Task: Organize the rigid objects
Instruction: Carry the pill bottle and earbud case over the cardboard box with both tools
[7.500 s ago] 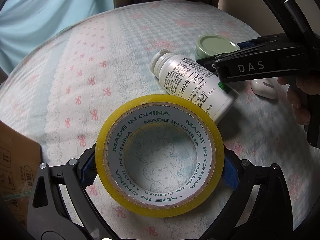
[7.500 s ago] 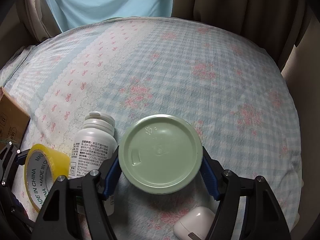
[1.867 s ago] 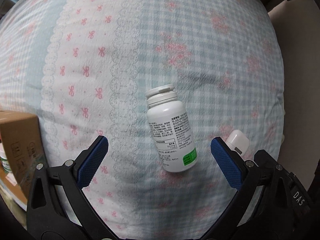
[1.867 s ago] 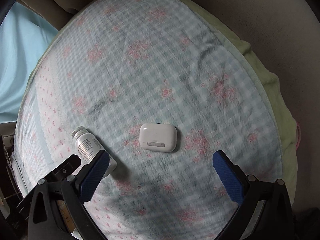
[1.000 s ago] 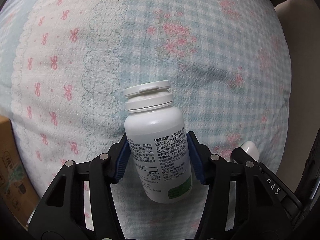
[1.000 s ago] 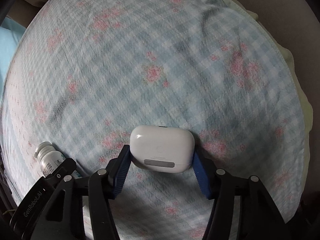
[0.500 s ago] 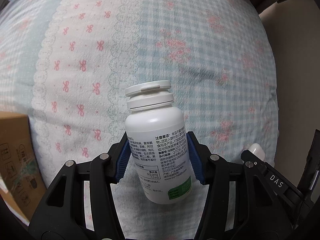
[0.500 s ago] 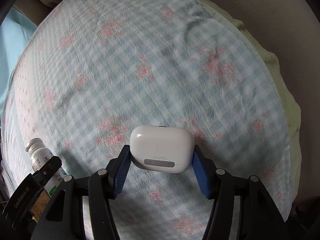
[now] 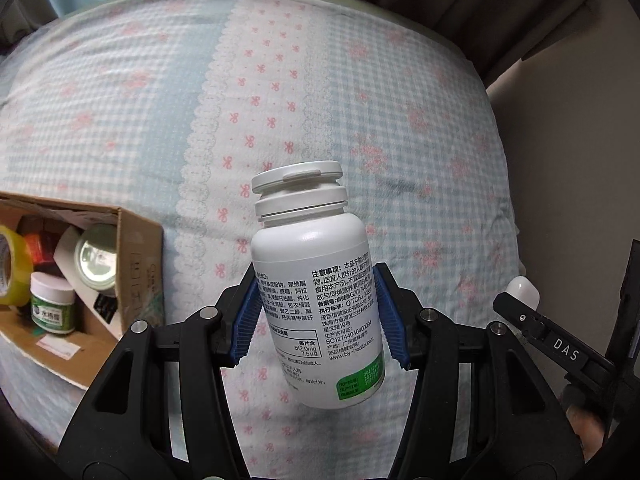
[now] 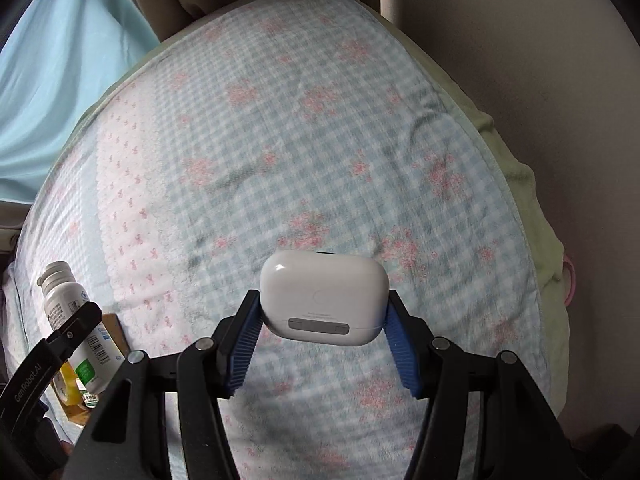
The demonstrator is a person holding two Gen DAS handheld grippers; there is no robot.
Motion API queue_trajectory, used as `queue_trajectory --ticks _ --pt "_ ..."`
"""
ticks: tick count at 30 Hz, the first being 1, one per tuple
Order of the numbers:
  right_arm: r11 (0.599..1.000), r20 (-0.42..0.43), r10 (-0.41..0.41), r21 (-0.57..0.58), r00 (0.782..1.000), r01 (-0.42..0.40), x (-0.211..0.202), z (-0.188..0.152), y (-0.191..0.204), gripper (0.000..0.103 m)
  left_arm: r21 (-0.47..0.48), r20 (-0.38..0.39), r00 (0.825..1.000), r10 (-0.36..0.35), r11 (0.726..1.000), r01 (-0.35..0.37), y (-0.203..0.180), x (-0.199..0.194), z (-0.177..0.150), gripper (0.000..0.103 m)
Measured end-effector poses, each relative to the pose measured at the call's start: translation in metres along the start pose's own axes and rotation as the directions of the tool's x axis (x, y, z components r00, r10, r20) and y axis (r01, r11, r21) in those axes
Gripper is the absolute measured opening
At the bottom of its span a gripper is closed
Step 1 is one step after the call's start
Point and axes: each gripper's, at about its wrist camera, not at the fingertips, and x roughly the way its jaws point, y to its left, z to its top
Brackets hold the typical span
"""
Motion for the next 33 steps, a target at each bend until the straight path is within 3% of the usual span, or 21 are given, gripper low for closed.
queue_trajectory --ticks 8,18,27,33 --pt "0.989 0.032 0.061 -0.136 0.998 -0.056 -0.033 -0.03 0.094 0.055 -0.01 0.072 0.997 -0.015 1.0 0.016 0.07 -0.081 -0.013 0.049" --pt "0.96 0.019 0.139 -0.246 0.99 -0.13 -0.055 -0.097 0.223 0.055 -0.042 0.119 0.993 0.022 0.999 -0.018 0.213 -0.151 -0.016 0.049" --pt "0.948 -0.012 0.156 -0.277 0.988 -0.154 -0.037 -0.15 0.316 0.055 0.069 0.073 0.996 0.049 0.996 -0.054 0.316 -0.145 -0.011 0.049" --pt "0.939 -0.074 0.141 -0.304 0.987 -0.157 -0.007 -0.176 0.351 0.055 0.176 0.02 0.999 0.031 0.984 -0.033 0.334 -0.125 -0.003 0.049"
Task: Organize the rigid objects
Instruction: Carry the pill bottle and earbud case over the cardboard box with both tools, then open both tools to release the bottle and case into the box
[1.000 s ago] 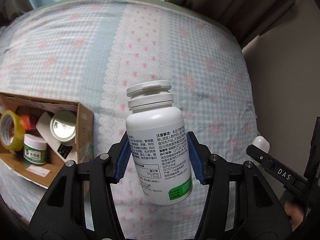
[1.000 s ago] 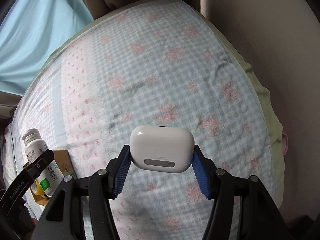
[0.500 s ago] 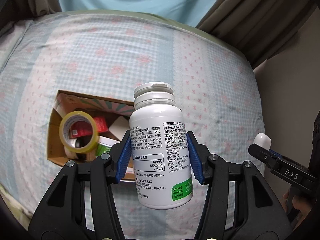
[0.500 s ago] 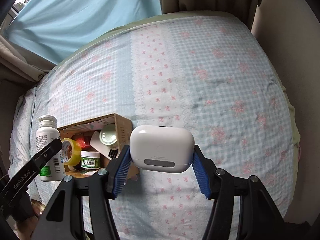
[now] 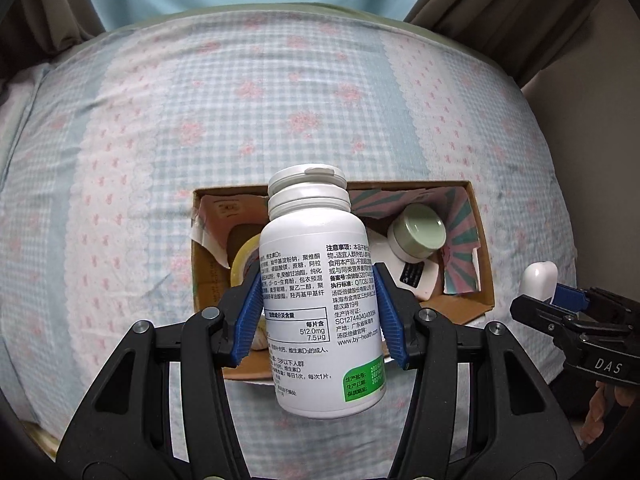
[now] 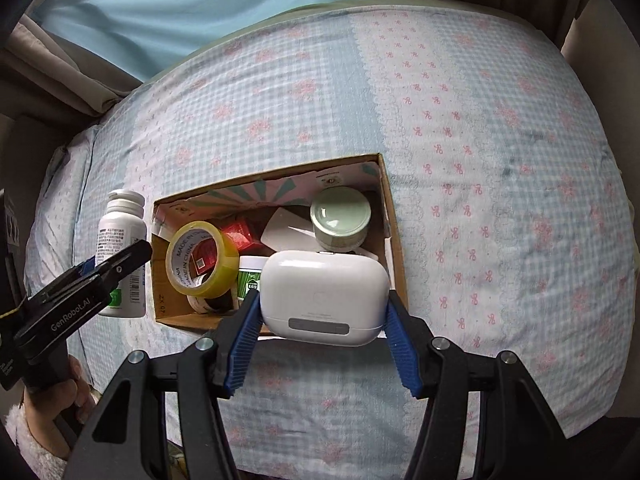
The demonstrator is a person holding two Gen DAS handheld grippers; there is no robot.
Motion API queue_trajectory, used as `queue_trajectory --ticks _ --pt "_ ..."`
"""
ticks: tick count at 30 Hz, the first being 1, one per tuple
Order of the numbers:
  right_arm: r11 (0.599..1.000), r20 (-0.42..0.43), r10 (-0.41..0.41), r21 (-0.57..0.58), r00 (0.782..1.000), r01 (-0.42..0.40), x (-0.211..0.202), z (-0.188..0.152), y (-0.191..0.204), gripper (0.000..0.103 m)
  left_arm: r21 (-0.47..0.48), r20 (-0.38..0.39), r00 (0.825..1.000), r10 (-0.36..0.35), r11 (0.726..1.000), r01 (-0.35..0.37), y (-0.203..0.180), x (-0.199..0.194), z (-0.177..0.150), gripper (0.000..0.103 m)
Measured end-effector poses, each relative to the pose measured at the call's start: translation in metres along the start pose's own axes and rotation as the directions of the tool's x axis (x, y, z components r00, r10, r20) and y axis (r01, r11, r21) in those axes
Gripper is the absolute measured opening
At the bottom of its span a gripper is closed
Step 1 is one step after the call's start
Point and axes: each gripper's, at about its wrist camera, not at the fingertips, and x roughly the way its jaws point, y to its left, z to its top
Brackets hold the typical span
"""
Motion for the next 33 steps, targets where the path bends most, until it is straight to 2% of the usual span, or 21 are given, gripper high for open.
queue_trajectory --ticks 4,8,13,19,21,22,23,24,26,28,33 --pt "0.998 -0.022 -0.01 -0.058 1.0 0.008 0.021 -0.005 0.014 0.055 0.12 -0.057 0.998 -0.041 0.992 0.048 -0.018 0.023 0.009 0.049" --pt "0.995 -0.042 -0.027 -0.094 0.999 0.023 0.05 -0.003 0.015 0.055 0.247 -0.132 0.989 -0.072 0.963 0.103 -0.043 0.056 0.014 0.049" --pt "0.99 -0.053 -0.038 -0.138 0.998 0.031 0.082 0.002 0.01 0.055 0.365 -0.206 0.976 -0.062 0.921 0.136 -0.064 0.096 0.015 0.049" --pt "0.976 -0.071 -0.066 -0.211 0.995 0.049 0.107 0.004 0.008 0.055 0.459 -0.235 0.972 -0.025 0.878 0.134 -0.072 0.116 0.016 0.049" --pt "0.974 -0.067 -0.073 -0.218 0.995 0.057 0.111 0.004 0.008 0.056 0.475 -0.234 0.972 -0.013 0.871 0.126 -0.073 0.117 0.02 0.062" --pt "0.974 -0.073 -0.076 -0.22 0.994 0.059 0.113 0.004 0.007 0.056 0.485 -0.22 0.975 -0.025 0.865 0.131 -0.073 0.114 0.021 0.093" --pt "0.974 -0.079 -0.071 -0.22 0.994 0.052 0.114 0.003 0.006 0.059 0.491 -0.199 0.979 -0.049 0.859 0.143 -0.073 0.108 0.023 0.103" --pt "0.975 -0.084 -0.057 -0.22 0.995 0.037 0.114 0.002 0.005 0.065 0.495 -0.191 0.979 -0.075 0.854 0.161 -0.072 0.101 0.025 0.103" --pt "0.976 -0.081 -0.02 -0.218 0.996 0.002 0.11 -0.001 0.002 0.103 0.493 -0.177 0.981 -0.083 0.855 0.162 -0.068 0.093 0.028 0.103" --pt "0.976 -0.102 0.004 -0.215 0.995 -0.026 0.108 -0.004 0.0 0.103 0.488 -0.164 0.985 -0.059 0.862 0.133 -0.062 0.088 0.029 0.103" --pt "0.983 -0.052 0.0 -0.183 0.999 -0.009 0.092 -0.008 -0.002 0.103 0.44 -0.173 0.984 -0.04 0.891 0.114 -0.047 0.083 0.029 0.103"
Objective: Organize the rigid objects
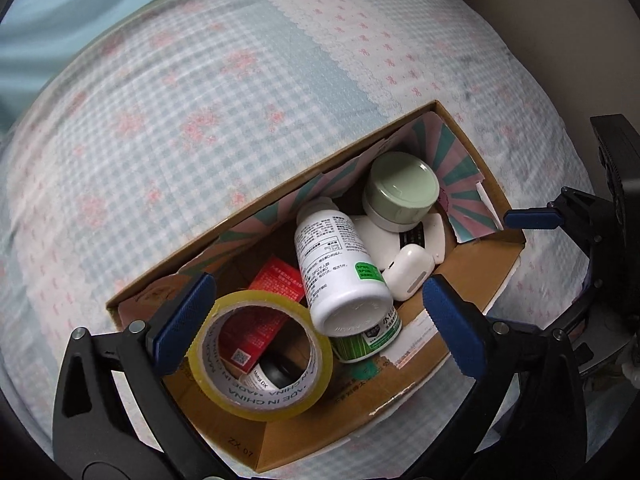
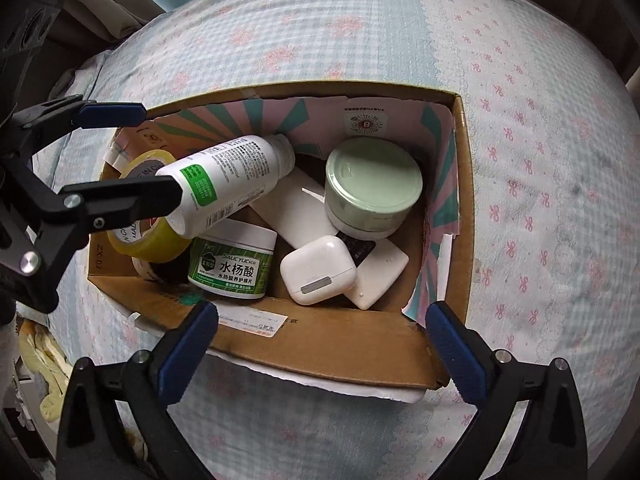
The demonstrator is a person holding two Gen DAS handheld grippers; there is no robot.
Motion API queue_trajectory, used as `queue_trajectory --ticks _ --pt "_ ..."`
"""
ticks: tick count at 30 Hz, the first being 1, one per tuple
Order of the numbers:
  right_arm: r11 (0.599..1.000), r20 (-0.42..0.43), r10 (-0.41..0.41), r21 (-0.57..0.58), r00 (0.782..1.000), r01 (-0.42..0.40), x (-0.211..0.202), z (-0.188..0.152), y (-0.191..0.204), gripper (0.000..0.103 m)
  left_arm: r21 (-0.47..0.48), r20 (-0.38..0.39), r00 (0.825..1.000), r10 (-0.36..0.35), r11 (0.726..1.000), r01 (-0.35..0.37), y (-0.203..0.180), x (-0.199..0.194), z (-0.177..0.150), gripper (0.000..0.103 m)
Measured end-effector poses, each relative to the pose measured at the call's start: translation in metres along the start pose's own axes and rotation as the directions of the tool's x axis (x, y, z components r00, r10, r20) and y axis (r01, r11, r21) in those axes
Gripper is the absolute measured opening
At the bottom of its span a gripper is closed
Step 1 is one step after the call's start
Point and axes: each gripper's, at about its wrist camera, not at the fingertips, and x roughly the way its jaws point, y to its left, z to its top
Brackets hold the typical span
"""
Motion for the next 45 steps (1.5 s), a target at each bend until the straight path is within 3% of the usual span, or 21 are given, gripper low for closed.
queue_trajectory --ticks 7,13,20,23,25,28,34,38,40,43,45 --pt "1.0 0.051 -0.014 -0.008 0.999 0.015 -0.019 -0.002 0.005 0.103 -0.036 0.007 1.0 0.022 0.999 -0.021 -0.006 -0.004 -0.008 0.103" --pt "0.999 0.076 -0.016 -0.032 0.997 0.018 -0.04 -0.013 0.009 0.103 -0.123 0.038 0.996 0.076 0.99 -0.07 -0.012 -0.034 -0.024 0.103" --pt "0.999 0.143 0.008 -0.051 0.99 -0.001 -0.101 -0.031 0.011 0.103 -0.259 0.12 0.986 0.114 0.963 -0.079 -0.035 -0.104 -0.043 0.103" --pt "0.999 0.204 0.01 -0.049 0.979 0.0 -0.148 -0.037 0.007 0.103 -0.314 0.202 0.969 0.144 0.946 -0.075 -0.054 -0.154 -0.047 0.103" --pt "0.999 0.263 -0.002 -0.044 0.965 0.013 -0.187 -0.039 0.003 0.103 -0.343 0.258 0.947 0.192 0.934 -0.096 -0.072 -0.192 -0.048 0.103" --pt "0.999 0.392 -0.023 -0.033 0.92 0.039 -0.256 -0.048 -0.001 0.103 -0.381 0.366 0.897 0.247 0.919 -0.098 -0.102 -0.253 -0.051 0.103" --pt "0.994 0.594 -0.105 0.038 0.798 0.102 -0.371 -0.075 -0.013 0.103 -0.44 0.54 0.742 0.397 0.885 -0.154 -0.163 -0.345 -0.079 0.103" --pt "0.989 0.641 -0.145 0.086 0.754 0.117 -0.4 -0.094 -0.023 0.103 -0.479 0.592 0.65 0.476 0.857 -0.191 -0.197 -0.372 -0.101 0.103" --pt "0.986 0.656 -0.166 0.101 0.736 0.133 -0.405 -0.103 -0.027 0.103 -0.492 0.594 0.622 0.51 0.842 -0.22 -0.21 -0.377 -0.108 0.103" --pt "0.981 0.668 -0.192 0.111 0.719 0.159 -0.405 -0.112 -0.031 0.103 -0.487 0.616 0.602 0.508 0.846 -0.216 -0.226 -0.379 -0.115 0.103" --pt "0.98 0.679 -0.196 0.111 0.708 0.165 -0.407 -0.115 -0.034 0.103 -0.484 0.626 0.599 0.5 0.851 -0.205 -0.234 -0.38 -0.116 0.103"
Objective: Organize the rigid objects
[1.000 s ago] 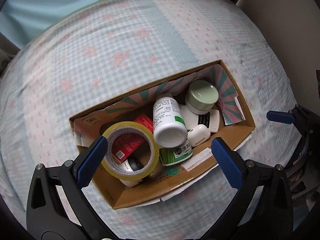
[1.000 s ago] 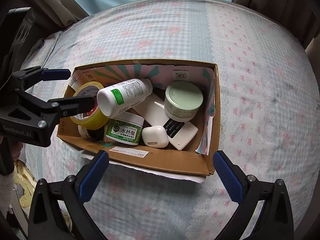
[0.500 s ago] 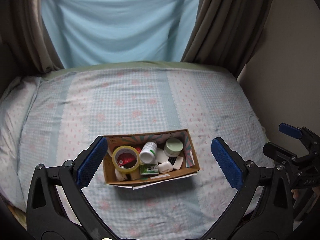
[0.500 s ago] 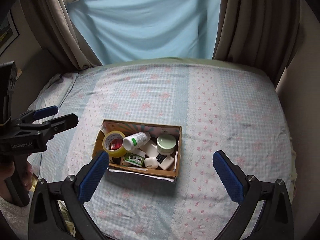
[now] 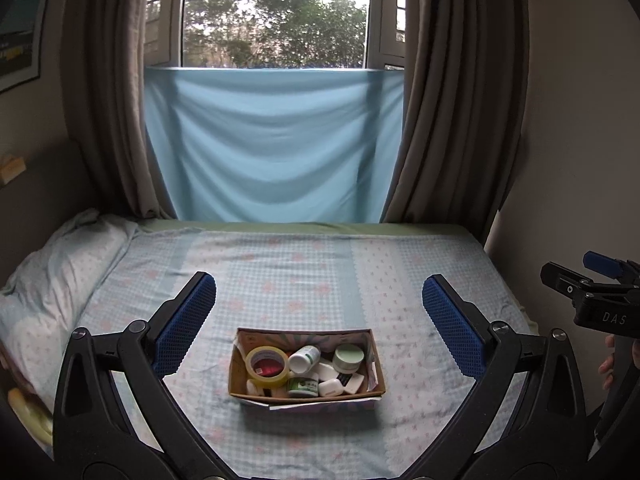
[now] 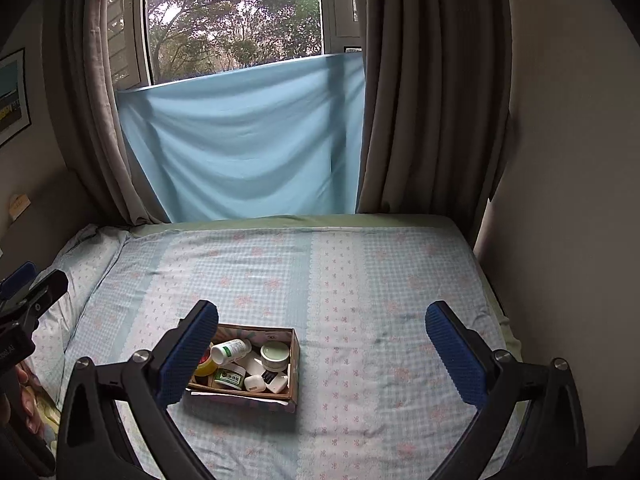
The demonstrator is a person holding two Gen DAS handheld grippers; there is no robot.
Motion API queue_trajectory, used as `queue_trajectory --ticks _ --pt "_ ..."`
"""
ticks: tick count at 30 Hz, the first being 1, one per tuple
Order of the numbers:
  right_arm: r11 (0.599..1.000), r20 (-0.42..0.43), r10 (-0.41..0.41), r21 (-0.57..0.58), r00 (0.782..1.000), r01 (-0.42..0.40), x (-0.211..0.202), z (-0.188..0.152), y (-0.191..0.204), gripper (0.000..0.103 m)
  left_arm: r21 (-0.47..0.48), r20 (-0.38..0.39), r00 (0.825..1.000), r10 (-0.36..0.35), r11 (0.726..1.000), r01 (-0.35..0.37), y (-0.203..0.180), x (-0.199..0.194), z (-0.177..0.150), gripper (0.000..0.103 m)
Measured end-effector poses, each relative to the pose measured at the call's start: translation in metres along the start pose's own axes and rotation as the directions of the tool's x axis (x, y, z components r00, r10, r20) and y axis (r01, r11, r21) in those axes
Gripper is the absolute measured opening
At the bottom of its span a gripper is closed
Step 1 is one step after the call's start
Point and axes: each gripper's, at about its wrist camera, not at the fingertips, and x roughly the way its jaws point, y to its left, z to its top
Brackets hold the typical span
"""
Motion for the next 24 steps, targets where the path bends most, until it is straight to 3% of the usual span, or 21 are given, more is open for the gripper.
queue_trajectory --ticks 24 --pt "1.0 0.024 -0.006 -0.015 1.0 0.006 -0.011 0.0 -0.035 0.103 0.009 -0.011 1.0 0.014 1.0 -0.014 -0.044 0.0 -0.007 0.103"
